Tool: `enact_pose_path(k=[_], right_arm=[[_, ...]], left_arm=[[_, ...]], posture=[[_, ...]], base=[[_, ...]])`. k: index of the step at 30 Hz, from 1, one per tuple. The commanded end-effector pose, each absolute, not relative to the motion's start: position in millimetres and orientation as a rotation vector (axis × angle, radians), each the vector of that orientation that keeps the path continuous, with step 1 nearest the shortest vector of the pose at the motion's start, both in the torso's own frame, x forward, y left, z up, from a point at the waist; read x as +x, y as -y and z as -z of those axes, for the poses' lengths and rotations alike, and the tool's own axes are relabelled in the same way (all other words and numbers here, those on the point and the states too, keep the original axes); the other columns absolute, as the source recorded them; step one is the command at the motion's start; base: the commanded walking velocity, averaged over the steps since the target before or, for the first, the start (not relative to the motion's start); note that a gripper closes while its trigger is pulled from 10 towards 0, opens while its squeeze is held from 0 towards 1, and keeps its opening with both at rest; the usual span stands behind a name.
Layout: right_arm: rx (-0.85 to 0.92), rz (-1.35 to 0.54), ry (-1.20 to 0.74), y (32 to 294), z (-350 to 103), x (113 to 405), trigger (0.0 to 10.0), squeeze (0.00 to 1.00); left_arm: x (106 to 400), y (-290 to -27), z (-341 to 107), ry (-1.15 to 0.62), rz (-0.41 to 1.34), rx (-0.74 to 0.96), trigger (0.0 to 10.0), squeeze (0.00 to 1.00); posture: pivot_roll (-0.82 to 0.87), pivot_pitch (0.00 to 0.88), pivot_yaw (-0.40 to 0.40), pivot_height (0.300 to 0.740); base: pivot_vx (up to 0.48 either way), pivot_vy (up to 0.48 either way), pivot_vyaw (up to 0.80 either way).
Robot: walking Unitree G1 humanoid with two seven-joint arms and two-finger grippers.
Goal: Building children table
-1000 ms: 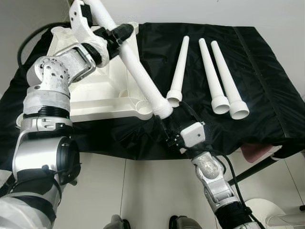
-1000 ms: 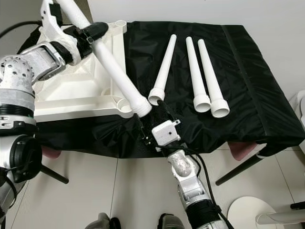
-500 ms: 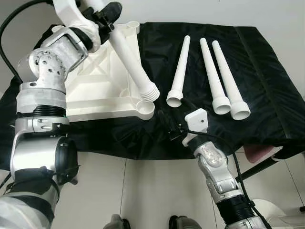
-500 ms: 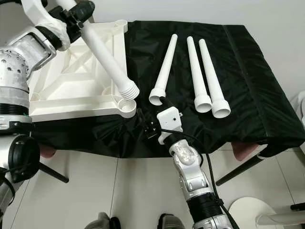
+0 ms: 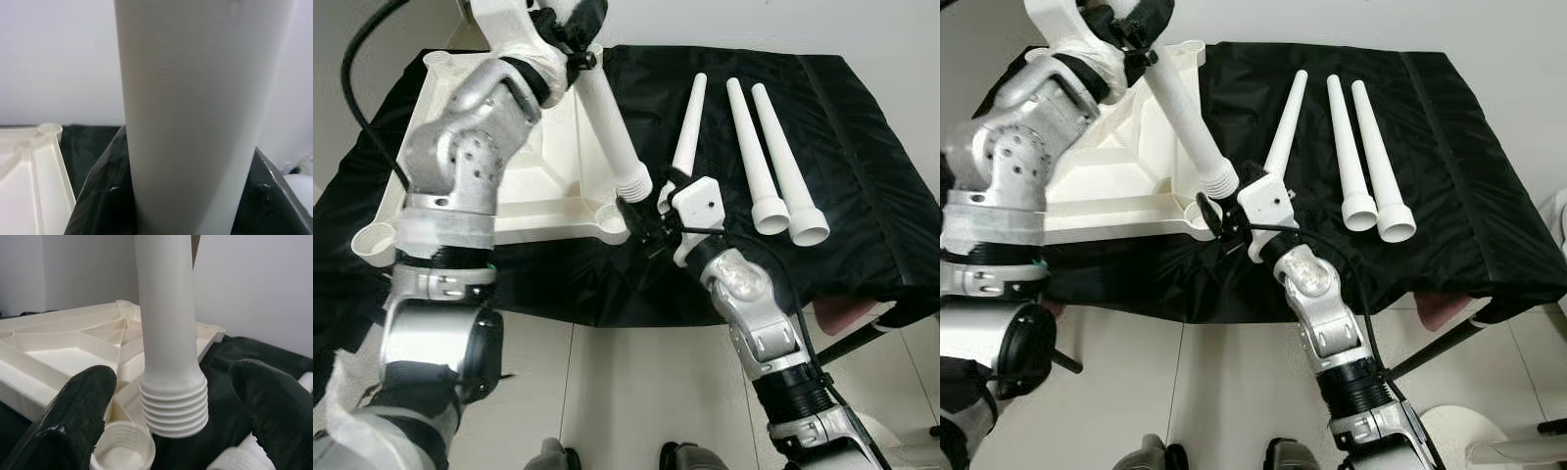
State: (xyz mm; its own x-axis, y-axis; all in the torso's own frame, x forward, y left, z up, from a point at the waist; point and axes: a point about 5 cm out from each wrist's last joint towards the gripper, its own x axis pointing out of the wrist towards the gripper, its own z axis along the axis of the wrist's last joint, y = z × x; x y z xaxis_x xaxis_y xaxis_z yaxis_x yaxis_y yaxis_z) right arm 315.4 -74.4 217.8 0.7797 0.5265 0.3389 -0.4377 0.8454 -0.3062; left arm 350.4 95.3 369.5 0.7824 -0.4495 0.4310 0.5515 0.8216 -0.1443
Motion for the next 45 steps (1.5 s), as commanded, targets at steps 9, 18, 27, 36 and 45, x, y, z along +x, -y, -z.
enact_pose_path(k=[9,18,27,36,45], right_arm=[[-0.171,-0.438,0.366,73.8,-227.3,337.0,10.0,0.00],[-0.166,-0.399,0.336,67.6,-232.4,350.4,10.0,0.00],[-0.163,-0.395,0.355,61.5,-239.9,354.8,10.0,0.00],[-0.148,-0.385,0.376,57.4,-246.0,359.7,5.5,0.00],[-0.134,-0.400,0.354,54.7,-243.6,362.0,0.0,0.00]], left_arm=[[327.7,-62.9,-375.9,0.492,0.584,-0.200,10.0,0.00],[321.2,-47.6,-374.1,0.506,0.613,-0.166,10.0,0.00],[318.7,-44.9,-374.0,0.508,0.617,-0.153,10.0,0.00],[316.0,-40.6,-376.0,0.524,0.625,-0.150,10.0,0.00],[316.0,-39.3,-376.2,0.532,0.623,-0.144,10.0,0.00]], posture=[[-0.09,0.097,0.050,0.740],[-0.09,0.099,0.054,0.740],[-0.08,0.099,0.056,0.740],[-0.08,0.089,0.051,0.740],[-0.08,0.066,0.048,0.740]], base=[[0.000,0.000,0.00],[0.000,0.000,0.00],[0.000,0.000,0.00],[0.000,0.000,0.00],[0.000,0.000,0.00]])
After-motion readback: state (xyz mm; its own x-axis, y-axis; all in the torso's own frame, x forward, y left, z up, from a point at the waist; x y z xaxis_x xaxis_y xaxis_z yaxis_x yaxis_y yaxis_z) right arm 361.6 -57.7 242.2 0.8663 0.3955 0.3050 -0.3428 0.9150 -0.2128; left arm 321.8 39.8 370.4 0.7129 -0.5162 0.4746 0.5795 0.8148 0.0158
